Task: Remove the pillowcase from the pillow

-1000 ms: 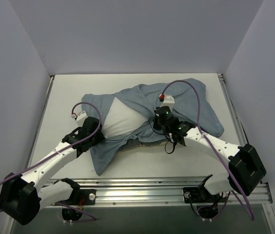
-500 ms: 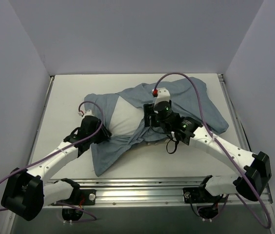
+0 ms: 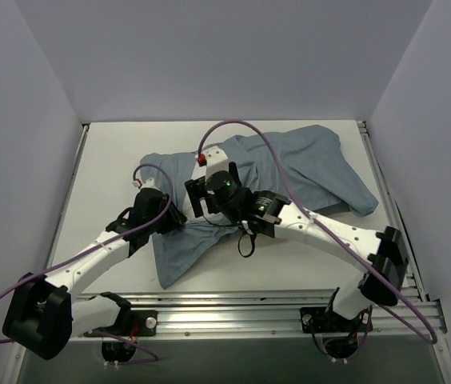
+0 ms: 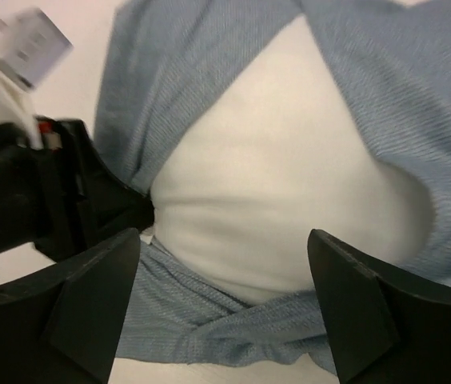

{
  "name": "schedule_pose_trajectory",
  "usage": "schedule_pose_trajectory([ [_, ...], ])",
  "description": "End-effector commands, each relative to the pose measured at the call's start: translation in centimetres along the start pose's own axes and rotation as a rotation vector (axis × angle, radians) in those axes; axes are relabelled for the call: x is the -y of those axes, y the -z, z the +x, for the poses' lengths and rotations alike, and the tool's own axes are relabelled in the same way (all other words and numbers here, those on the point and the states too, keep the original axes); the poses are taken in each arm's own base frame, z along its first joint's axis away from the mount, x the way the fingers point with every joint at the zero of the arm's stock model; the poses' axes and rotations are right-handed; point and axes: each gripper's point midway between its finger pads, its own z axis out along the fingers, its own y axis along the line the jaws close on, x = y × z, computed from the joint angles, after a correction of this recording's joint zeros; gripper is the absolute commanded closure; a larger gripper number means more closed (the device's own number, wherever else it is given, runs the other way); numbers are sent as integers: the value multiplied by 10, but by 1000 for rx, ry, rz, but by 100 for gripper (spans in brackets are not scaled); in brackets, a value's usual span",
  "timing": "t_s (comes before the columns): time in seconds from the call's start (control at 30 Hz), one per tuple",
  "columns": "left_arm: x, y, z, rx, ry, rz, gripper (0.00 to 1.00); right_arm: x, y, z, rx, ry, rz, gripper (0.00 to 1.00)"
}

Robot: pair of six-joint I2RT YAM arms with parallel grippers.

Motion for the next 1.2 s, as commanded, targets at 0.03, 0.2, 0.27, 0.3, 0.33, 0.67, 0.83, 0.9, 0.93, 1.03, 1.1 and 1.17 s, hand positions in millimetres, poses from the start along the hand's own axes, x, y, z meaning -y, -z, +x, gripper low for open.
schedule_pose_trajectory([
  [0.03, 21, 6, -8, 15, -16, 70, 62, 11, -36, 56, -95, 54, 99, 15],
  [0.2, 15, 0, 1, -2, -12, 55, 62, 9, -55, 112, -187, 65, 82, 1],
  [0.27, 14, -2, 4, -10, -6, 52, 62, 5, -62, 138, -251, 73, 62, 0],
  [0.3, 13, -3, 7, -16, -6, 50, 62, 5, -64, 146, -271, 76, 61, 0],
  [0.33, 13, -4, 8, -18, -6, 49, 62, 7, -68, 161, -302, 85, 70, 0],
  [0.67, 12, 1, 17, -40, -10, 44, 64, 53, -102, 204, -367, 44, 239, 60],
  [0.83, 20, 11, 19, -51, -15, 66, 71, 69, -110, 178, -306, -67, 257, 100],
  [0.9, 24, 17, 18, -47, -21, 71, 72, 74, -114, 163, -274, -109, 255, 100],
  [0.93, 27, 20, 19, -48, -30, 74, 74, 73, -113, 153, -252, -125, 249, 100],
  [1.03, 23, 24, 17, -36, -40, 43, 83, 69, -112, 126, -194, -166, 225, 100],
  [1.1, 15, 25, 18, -34, -42, 6, 90, 68, -110, 111, -160, -201, 212, 100],
  [1.17, 8, 26, 21, -42, -44, -20, 94, 72, -104, 88, -104, -244, 196, 100],
])
